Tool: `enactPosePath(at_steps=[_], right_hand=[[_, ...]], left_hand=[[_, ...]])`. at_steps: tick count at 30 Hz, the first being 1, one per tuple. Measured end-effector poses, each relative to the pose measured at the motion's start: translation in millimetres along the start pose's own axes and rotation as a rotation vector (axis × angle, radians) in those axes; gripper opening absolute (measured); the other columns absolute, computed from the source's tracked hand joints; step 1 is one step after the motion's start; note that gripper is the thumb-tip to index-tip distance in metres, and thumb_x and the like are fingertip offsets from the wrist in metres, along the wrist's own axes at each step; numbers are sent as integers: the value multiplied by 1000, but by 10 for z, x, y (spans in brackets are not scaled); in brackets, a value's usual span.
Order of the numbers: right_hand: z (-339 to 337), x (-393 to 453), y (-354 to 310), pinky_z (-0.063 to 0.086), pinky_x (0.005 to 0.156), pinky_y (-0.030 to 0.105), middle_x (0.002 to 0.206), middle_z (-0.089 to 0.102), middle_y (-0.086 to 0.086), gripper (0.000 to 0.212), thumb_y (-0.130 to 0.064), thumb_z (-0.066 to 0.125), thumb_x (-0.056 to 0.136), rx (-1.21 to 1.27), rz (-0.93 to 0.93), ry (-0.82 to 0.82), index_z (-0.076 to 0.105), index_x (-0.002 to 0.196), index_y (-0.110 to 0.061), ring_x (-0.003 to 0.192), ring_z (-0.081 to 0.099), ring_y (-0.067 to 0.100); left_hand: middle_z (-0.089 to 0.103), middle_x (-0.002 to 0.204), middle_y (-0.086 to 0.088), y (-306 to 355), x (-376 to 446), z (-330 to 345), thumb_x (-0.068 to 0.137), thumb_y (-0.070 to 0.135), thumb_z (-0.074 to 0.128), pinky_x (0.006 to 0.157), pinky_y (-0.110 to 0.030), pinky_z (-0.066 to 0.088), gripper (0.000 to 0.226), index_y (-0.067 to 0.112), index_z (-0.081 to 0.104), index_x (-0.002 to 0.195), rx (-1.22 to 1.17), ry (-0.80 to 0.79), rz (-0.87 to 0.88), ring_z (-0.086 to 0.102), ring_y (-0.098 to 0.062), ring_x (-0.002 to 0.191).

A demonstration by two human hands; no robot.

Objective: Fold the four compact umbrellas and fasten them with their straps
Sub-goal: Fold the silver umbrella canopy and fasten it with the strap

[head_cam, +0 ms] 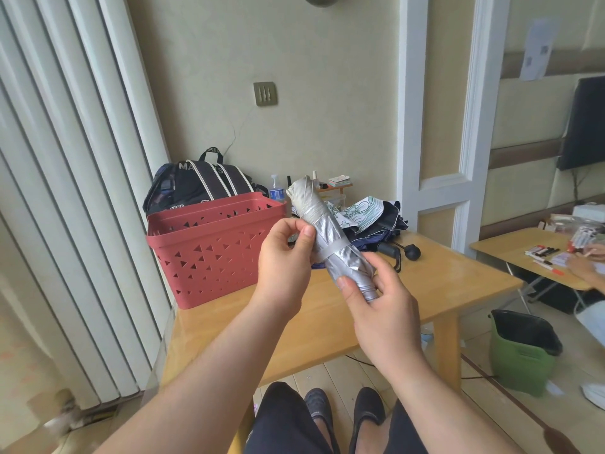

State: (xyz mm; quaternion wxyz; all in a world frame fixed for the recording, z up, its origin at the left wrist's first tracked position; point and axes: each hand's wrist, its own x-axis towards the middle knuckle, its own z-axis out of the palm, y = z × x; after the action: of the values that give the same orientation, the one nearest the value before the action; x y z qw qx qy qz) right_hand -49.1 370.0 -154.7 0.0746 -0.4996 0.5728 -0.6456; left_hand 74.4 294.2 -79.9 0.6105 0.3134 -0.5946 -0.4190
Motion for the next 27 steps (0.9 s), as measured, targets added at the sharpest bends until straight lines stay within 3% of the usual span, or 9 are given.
enactPosePath(at_steps=[2,5,8,12,15,18,21,24,27], right_hand=[[-13,-24,-15,56,83,35,118,71,-22,46,-51,67,93,-76,-39,37,58,136,-38,102,67,7],[-11,-60,3,55,88,37,126,67,-18,47,-44,67,96,-91,-71,42,53,140,-39,110,64,11],[-7,-57,16,54,85,36,119,66,-17,50,-34,73,92,-82,-73,11,51,136,-44,106,64,12],[-10,-24,2,52,84,30,117,66,-18,52,-33,76,90,-72,-91,1,51,134,-43,105,62,9],[-7,-30,-6,48,78,20,116,64,-18,62,-42,77,88,-40,-67,2,44,140,-44,102,62,6],[8,-5,-8,50,82,28,120,63,-17,68,-62,67,88,-18,-21,-9,41,147,-40,105,61,7],[27,14,20,53,91,36,122,64,-17,65,-74,54,88,-22,-33,-22,51,141,-36,112,61,7],[26,7,33,54,88,36,118,64,-17,65,-79,49,86,3,-6,-42,52,139,-40,108,61,4],[0,1,16,51,90,33,120,64,-19,62,-79,37,90,37,27,-43,51,139,-45,111,59,2]], left_hand=[[70,99,5,-15,-2,-8,96,28,69,81,-52,59,14,34,59,89,126,54,64,69,-20,82],[68,84,11,5,3,-33,95,28,72,75,-39,52,13,36,66,87,360,123,179,64,-13,79],[73,79,16,66,-35,-24,101,28,64,69,-36,51,15,31,75,91,246,59,63,60,-7,69],[78,92,13,110,-77,-15,103,42,59,84,-42,57,22,30,75,92,176,38,20,71,-12,83],[75,85,13,124,-74,-7,97,51,65,75,-34,55,26,27,70,88,217,48,66,67,-7,76],[71,74,16,132,-90,26,95,47,71,66,-24,46,28,24,65,81,298,-5,91,60,1,66],[74,80,13,90,-61,35,96,44,71,77,-32,55,23,25,68,84,325,-33,65,66,-5,77],[77,86,5,79,-54,38,99,44,67,89,-45,57,24,23,68,86,234,-41,23,72,-19,90],[75,84,5,64,-49,35,103,38,63,78,-38,54,21,23,68,88,215,-31,38,68,-16,81]])
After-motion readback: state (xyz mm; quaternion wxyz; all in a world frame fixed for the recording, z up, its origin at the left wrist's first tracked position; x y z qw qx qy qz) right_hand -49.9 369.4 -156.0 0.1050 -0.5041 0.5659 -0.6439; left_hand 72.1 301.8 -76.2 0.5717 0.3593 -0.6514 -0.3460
